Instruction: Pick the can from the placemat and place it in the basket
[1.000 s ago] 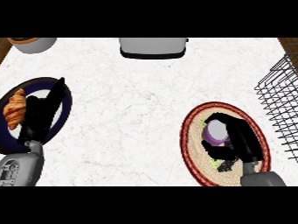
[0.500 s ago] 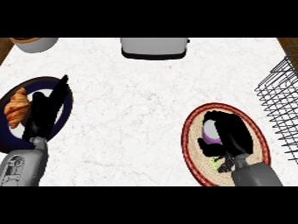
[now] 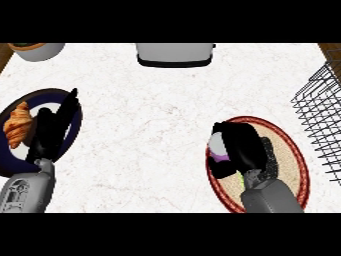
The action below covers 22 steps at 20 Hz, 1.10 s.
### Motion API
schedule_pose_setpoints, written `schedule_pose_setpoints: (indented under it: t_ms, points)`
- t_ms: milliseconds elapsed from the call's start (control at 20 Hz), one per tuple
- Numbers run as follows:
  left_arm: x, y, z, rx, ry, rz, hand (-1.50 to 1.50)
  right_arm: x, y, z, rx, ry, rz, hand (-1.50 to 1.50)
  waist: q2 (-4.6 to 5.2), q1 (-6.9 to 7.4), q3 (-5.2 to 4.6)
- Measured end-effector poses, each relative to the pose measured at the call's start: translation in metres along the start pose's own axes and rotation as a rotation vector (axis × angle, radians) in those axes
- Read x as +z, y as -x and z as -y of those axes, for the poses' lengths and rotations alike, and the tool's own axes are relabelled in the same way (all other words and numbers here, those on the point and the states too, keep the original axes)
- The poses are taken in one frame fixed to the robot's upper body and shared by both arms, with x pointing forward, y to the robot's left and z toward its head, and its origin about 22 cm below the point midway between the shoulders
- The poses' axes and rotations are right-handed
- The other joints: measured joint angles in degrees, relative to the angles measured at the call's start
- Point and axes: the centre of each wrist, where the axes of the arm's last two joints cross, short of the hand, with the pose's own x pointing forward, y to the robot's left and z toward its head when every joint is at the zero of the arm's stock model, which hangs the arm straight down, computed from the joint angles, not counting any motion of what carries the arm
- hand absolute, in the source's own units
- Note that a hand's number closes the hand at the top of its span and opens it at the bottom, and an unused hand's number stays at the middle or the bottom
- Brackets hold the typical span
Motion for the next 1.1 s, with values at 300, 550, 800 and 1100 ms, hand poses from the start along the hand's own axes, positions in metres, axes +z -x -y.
schedule_pose_setpoints:
  t_ms: [300, 550, 800, 1100]
  points:
    - [0.001, 0.001, -0.001, 0.001, -0.012, 0.0, 0.0, 0.03, -0.023, 0.057, -0.279, 0.138, 0.054, 1.5, -0.15, -0.48, 0.11]
    - [0.001, -0.004, -0.007, 0.004, -0.013, -0.005, 0.0, 0.061, -0.034, 0.122, -0.441, 0.292, 0.067, 1.5, -0.21, -0.55, 0.11]
    - [0.003, 0.002, -0.008, 0.006, -0.005, -0.001, 0.0, 0.084, -0.046, 0.184, -0.487, 0.392, 0.04, 1.5, -0.07, -0.16, 0.07]
    - [-0.001, -0.006, -0.007, 0.003, -0.003, -0.004, 0.0, 0.089, -0.042, 0.241, -0.533, 0.496, 0.059, 1.5, 0.0, -0.1, 0.08]
